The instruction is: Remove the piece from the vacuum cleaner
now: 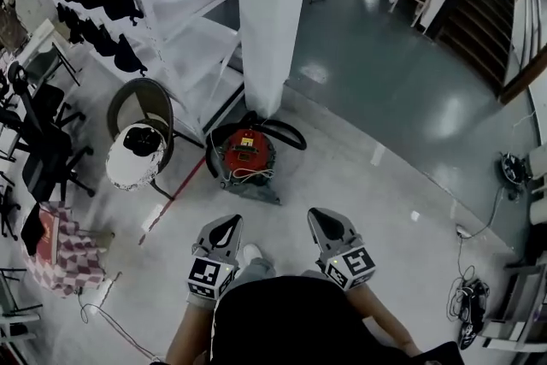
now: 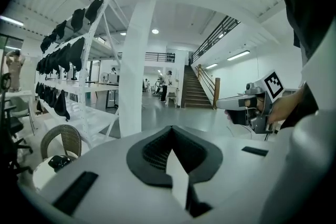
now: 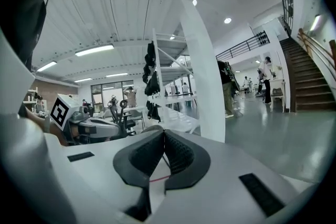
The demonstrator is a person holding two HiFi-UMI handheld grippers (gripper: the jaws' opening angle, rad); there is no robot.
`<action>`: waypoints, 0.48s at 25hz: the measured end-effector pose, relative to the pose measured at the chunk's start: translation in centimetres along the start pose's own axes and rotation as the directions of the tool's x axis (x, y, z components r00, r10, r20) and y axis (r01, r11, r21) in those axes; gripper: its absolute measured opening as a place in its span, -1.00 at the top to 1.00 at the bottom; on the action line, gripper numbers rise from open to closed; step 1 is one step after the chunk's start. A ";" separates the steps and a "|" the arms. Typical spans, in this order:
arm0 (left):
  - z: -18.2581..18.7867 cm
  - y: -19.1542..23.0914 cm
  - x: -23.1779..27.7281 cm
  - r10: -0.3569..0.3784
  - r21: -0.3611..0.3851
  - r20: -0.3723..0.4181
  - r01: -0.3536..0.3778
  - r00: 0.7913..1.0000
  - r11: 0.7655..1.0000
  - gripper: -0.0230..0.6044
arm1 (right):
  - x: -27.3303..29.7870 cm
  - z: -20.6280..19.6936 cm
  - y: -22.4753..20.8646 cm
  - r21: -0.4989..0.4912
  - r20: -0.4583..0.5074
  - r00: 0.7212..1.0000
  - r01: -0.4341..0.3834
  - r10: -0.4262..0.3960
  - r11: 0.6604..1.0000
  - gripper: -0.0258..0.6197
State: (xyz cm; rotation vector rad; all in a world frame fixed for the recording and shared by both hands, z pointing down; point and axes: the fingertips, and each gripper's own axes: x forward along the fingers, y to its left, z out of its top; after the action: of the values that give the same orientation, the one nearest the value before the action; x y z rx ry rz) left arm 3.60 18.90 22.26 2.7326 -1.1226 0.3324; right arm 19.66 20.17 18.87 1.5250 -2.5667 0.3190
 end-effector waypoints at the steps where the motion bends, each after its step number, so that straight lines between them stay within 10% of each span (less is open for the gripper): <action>1: -0.2 1.5 0.5 0.004 -0.003 -0.020 -0.004 1.000 1.000 0.87 | 1.7 0.2 -0.2 0.002 -0.004 1.000 -0.002 0.002 1.000 0.83; 12: -2.5 11.3 4.4 0.079 -0.059 -0.089 -0.085 0.993 0.995 0.87 | 12.3 -1.7 -3.2 0.032 -0.134 0.989 -0.051 0.055 0.998 0.83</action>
State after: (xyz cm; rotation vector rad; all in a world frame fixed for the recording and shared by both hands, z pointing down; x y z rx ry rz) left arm -1.72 8.61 26.66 2.5965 -1.2034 0.4159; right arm 16.59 8.64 23.68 1.3954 -2.5106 0.4509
